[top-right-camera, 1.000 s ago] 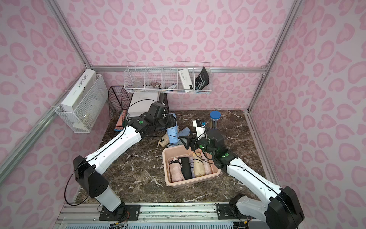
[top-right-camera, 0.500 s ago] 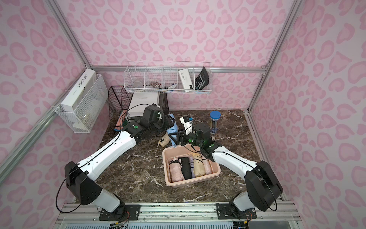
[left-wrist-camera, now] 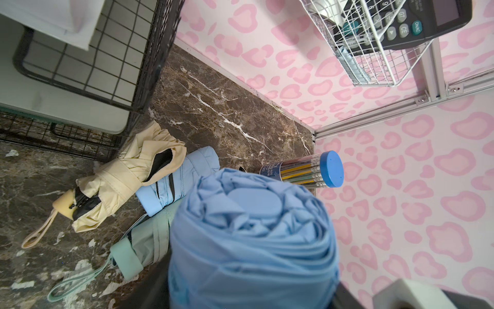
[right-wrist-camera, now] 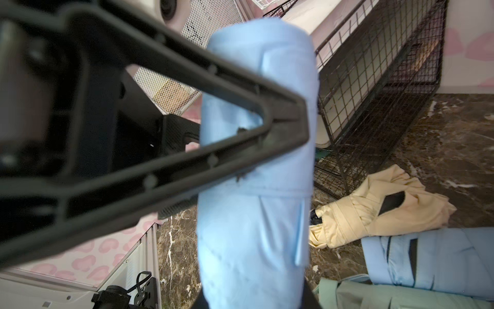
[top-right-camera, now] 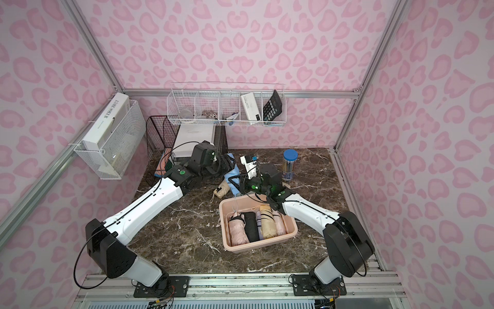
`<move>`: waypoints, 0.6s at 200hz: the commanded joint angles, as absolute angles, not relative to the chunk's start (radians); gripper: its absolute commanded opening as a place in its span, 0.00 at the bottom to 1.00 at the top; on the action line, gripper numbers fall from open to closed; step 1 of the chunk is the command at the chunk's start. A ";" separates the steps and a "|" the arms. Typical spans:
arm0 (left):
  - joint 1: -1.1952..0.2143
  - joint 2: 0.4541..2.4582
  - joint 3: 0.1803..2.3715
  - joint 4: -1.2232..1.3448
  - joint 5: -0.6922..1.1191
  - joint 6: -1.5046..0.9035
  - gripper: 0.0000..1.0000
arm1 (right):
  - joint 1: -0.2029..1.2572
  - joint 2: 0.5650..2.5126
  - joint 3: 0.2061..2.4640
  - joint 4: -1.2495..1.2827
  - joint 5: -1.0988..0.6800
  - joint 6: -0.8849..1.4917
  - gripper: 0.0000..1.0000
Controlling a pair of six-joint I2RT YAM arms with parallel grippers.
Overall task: Put the umbrella into the storage box
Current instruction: Pick up the umbrella from the center of the board.
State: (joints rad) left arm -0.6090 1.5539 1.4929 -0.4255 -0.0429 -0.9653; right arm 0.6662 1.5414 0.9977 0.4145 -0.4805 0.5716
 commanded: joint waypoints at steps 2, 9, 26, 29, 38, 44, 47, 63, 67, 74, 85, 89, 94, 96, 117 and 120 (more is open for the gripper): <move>-0.610 1.537 1.495 -0.406 -0.057 -0.929 0.85 | 0.664 1.534 1.008 0.450 -0.491 0.572 0.16; -0.611 1.532 1.496 -0.415 -0.072 -0.911 0.90 | 0.659 1.533 1.006 0.446 -0.496 0.572 0.15; -0.609 1.505 1.496 -0.424 -0.118 -0.827 0.95 | 0.645 1.523 1.009 0.422 -0.523 0.573 0.14; -0.609 1.500 1.496 -0.425 -0.129 -0.802 0.95 | 0.641 1.522 1.011 0.415 -0.528 0.572 0.14; -0.609 1.479 1.496 -0.425 -0.165 -0.720 0.96 | 0.628 1.515 1.014 0.390 -0.546 0.568 0.14; -0.609 1.465 1.496 -0.424 -0.188 -0.654 0.95 | 0.619 1.508 1.018 0.370 -0.560 0.565 0.14; -0.608 1.458 1.497 -0.422 -0.197 -0.616 0.95 | 0.614 1.504 1.019 0.358 -0.566 0.562 0.14; -0.609 1.418 1.497 -0.406 -0.232 -0.402 0.95 | 0.588 1.482 1.026 0.295 -0.608 0.531 0.13; -0.609 1.410 1.497 -0.401 -0.235 -0.337 0.94 | 0.582 1.478 1.029 0.276 -0.620 0.521 0.13; -0.609 1.394 1.496 -0.390 -0.226 -0.230 0.94 | 0.572 1.466 1.034 0.248 -0.639 0.502 0.13; -0.609 1.373 1.492 -0.377 -0.182 -0.059 0.93 | 0.558 1.448 1.042 0.199 -0.673 0.469 0.13; -0.609 1.367 1.491 -0.376 -0.159 0.024 0.93 | 0.553 1.442 1.047 0.178 -0.685 0.457 0.13; -0.609 1.359 1.489 -0.381 -0.125 0.112 0.92 | 0.548 1.435 1.054 0.152 -0.704 0.443 0.13; -0.609 1.355 1.488 -0.382 -0.110 0.148 0.91 | 0.545 1.432 1.058 0.137 -0.711 0.438 0.13; -0.619 1.288 1.416 -0.391 0.061 0.531 0.89 | 0.529 1.411 1.104 -0.011 -0.791 0.369 0.13; -0.622 1.276 1.402 -0.389 0.076 0.581 0.90 | 0.527 1.409 1.110 -0.032 -0.802 0.358 0.13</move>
State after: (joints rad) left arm -0.6098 1.3323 1.4696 -0.3954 -0.1059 0.0082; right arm 0.5396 1.4307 1.0668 0.1192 -0.6689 0.4690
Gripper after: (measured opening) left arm 0.884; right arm 0.181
